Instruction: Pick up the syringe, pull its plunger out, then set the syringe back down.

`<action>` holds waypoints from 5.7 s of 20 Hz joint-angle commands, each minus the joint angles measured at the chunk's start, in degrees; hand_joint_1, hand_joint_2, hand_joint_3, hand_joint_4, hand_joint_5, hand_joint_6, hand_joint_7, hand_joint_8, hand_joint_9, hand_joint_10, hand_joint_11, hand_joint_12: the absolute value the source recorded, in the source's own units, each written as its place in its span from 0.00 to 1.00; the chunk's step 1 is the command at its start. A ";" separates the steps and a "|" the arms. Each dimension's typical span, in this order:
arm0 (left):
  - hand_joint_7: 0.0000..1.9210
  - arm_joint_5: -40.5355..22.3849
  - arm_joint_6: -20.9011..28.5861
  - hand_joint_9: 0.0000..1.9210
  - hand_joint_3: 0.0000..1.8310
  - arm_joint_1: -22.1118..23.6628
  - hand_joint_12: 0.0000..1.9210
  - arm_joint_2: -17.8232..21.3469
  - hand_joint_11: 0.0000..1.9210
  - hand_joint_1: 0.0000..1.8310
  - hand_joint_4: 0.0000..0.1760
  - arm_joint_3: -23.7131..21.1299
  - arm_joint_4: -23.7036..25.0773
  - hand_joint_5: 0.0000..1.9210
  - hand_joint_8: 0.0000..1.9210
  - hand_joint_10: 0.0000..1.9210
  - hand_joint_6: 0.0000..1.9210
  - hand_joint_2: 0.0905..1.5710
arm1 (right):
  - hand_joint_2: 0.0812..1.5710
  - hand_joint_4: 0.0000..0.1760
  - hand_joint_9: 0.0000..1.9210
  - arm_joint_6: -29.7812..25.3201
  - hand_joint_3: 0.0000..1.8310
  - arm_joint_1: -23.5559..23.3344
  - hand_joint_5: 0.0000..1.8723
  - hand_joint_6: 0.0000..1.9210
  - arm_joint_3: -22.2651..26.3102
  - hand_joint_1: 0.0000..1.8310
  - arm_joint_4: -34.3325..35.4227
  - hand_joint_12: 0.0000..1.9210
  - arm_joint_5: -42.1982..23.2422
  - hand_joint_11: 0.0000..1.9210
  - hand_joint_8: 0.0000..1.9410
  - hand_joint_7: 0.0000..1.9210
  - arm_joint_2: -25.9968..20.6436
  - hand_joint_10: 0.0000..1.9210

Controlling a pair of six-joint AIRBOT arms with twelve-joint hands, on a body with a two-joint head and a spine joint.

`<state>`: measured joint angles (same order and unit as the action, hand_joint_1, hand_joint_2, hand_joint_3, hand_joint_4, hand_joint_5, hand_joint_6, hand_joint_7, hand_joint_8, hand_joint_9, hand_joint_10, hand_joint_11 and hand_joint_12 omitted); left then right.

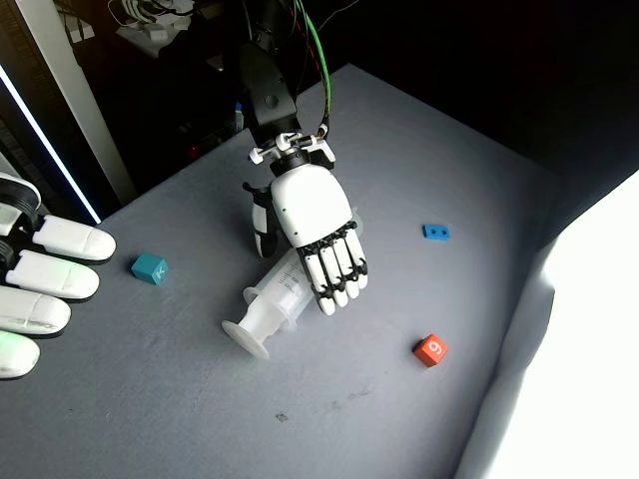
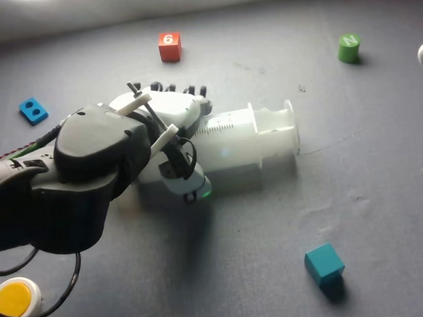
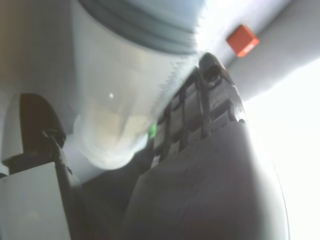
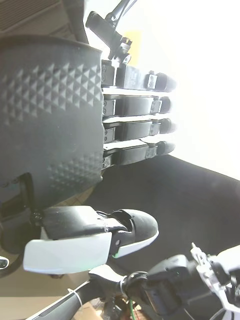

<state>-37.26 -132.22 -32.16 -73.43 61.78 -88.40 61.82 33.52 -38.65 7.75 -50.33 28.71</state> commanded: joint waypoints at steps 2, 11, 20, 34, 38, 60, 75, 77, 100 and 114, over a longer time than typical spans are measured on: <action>0.23 -1.55 0.33 0.22 0.00 -0.43 0.59 -0.52 0.00 0.53 0.00 0.18 2.74 0.19 0.02 0.03 0.01 0.62 | 0.77 0.00 0.08 0.15 0.00 -0.44 0.13 0.00 -0.05 0.10 0.27 0.13 -7.70 0.00 0.00 0.11 -0.30 0.00; 0.45 -2.22 1.43 0.42 0.00 -1.52 0.79 -1.17 0.25 0.63 0.03 0.30 2.97 0.39 0.64 0.49 0.68 0.76 | 0.77 0.00 0.07 0.19 0.00 -0.44 0.12 0.00 -0.05 0.13 0.27 0.11 -7.92 0.00 0.00 0.10 -0.29 0.00; 0.44 -2.57 1.72 0.37 0.00 -0.30 0.86 -0.63 0.22 0.63 0.00 -1.02 3.24 0.36 0.68 0.64 0.72 0.77 | 0.77 0.00 0.09 0.20 0.00 -0.44 0.14 0.00 -0.05 0.12 0.27 0.16 -8.22 0.00 0.00 0.12 -0.28 0.00; 0.45 0.64 -5.04 0.38 0.00 10.11 0.84 7.99 0.23 0.64 0.00 -7.97 -4.65 0.39 0.67 0.63 0.66 0.76 | 0.63 0.00 0.04 -13.13 0.00 -4.46 0.07 0.00 -0.08 0.38 0.27 0.07 -1.24 0.00 0.00 0.06 -0.14 0.00; 0.44 1.10 -8.51 0.37 0.00 12.98 0.86 10.71 0.21 0.63 0.03 -10.09 -7.93 0.38 0.65 0.61 0.71 0.76 | 0.56 0.00 0.00 -14.75 0.00 -9.77 0.00 0.00 -0.19 0.53 0.31 0.02 6.64 0.00 0.00 0.00 1.31 0.00; 0.44 2.10 -11.93 0.38 0.00 17.13 0.85 11.37 0.25 0.64 0.00 -10.63 -11.19 0.39 0.68 0.65 0.67 0.76 | 0.66 0.00 0.10 -11.84 0.00 -13.50 0.09 0.00 -10.55 0.62 13.39 0.29 14.51 0.00 0.00 0.11 20.61 0.00; 0.43 1.12 -11.94 0.36 0.00 17.96 0.85 11.41 0.24 0.63 0.01 -10.48 -11.25 0.39 0.69 0.66 0.68 0.76 | 0.80 0.00 0.34 -14.00 0.00 -11.92 0.34 0.62 -17.78 0.56 19.15 0.67 17.92 0.05 0.06 0.38 30.19 0.08; 0.43 1.03 -11.94 0.36 0.00 17.96 0.86 11.41 0.23 0.63 0.04 -10.48 -11.25 0.38 0.69 0.65 0.69 0.77 | 0.83 0.00 0.29 -13.98 0.00 -11.83 0.34 0.74 -17.83 0.60 19.08 0.81 17.67 0.14 0.80 0.34 30.16 0.59; 0.42 0.64 -12.21 0.35 0.00 18.23 0.86 11.45 0.23 0.63 0.05 -11.30 -11.25 0.39 0.71 0.67 0.67 0.77 | 0.83 0.00 0.26 -12.95 0.00 -11.49 0.34 0.72 -13.30 0.61 18.84 0.84 23.06 0.17 0.86 0.33 15.43 0.69; 0.43 0.08 -12.21 0.36 0.00 18.50 0.86 11.49 0.23 0.63 0.00 -11.60 -11.24 0.39 0.70 0.66 0.68 0.77 | 0.81 0.00 0.29 -13.80 0.00 -15.41 0.35 0.70 -10.60 0.62 18.85 0.81 27.75 0.19 0.82 0.36 4.48 0.65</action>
<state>-32.36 -143.04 -14.26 -62.76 49.60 -102.94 48.21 18.70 -48.49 25.89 -15.05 34.33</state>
